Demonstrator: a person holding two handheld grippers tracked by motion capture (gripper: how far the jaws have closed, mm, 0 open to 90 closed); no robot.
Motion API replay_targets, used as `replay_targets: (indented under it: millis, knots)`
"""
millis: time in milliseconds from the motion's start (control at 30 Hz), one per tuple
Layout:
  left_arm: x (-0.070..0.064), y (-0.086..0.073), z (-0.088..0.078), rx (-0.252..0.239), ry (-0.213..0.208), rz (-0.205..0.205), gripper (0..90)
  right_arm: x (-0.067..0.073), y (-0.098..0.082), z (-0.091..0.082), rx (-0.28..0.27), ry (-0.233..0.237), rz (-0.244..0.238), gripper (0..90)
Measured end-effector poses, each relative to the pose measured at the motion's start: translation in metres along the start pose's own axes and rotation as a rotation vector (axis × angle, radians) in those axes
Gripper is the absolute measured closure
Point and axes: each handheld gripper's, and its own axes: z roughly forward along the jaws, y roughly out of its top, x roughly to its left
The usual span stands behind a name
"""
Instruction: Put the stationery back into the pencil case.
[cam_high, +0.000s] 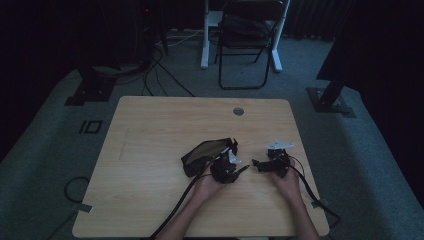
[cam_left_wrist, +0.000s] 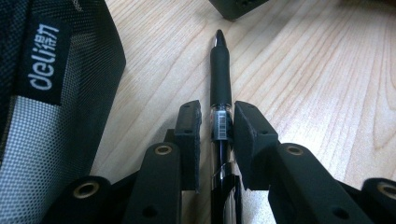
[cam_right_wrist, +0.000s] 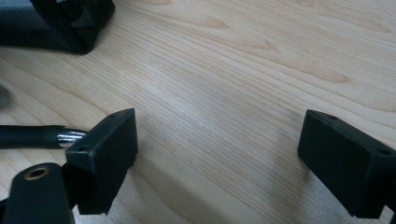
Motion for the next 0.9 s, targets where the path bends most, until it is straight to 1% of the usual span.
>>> replay_targets:
  millis: [167, 267, 333, 400, 567, 700, 900]
  knots:
    - [-0.0002, 0.0016, 0.0, 0.014, 0.003, 0.018, 72.4, 0.0, 0.0, 0.0, 0.0, 0.0, 0.0, 12.1]
    - [-0.0011, 0.0017, 0.0007, 0.01, 0.009, 0.019, 74.1, 0.0, 0.0, 0.0, 0.0, 0.0, 0.0, 12.1]
    - [-0.002, 0.0028, 0.001, 0.016, 0.01, 0.026, 78.4, 0.0002, 0.0, 0.0, 0.001, 0.0, 0.002, 12.1]
    - [-0.0027, 0.0035, 0.0012, 0.02, 0.013, 0.035, 78.6, 0.0002, 0.0, 0.0, 0.001, 0.0, 0.002, 12.1]
    - [-0.0017, 0.0023, 0.0009, 0.01, 0.007, 0.036, 79.3, 0.0002, 0.0, 0.0, 0.001, 0.0, 0.002, 12.1]
    - [-0.0002, 0.002, 0.0001, 0.011, -0.008, 0.042, 79.4, 0.0001, 0.0, 0.0, 0.001, 0.0, 0.002, 12.0]
    - [-0.0014, 0.0025, -0.006, -0.007, -0.012, 0.05, 79.4, -0.0001, 0.0, 0.0, 0.0, 0.0, -0.001, 12.1]
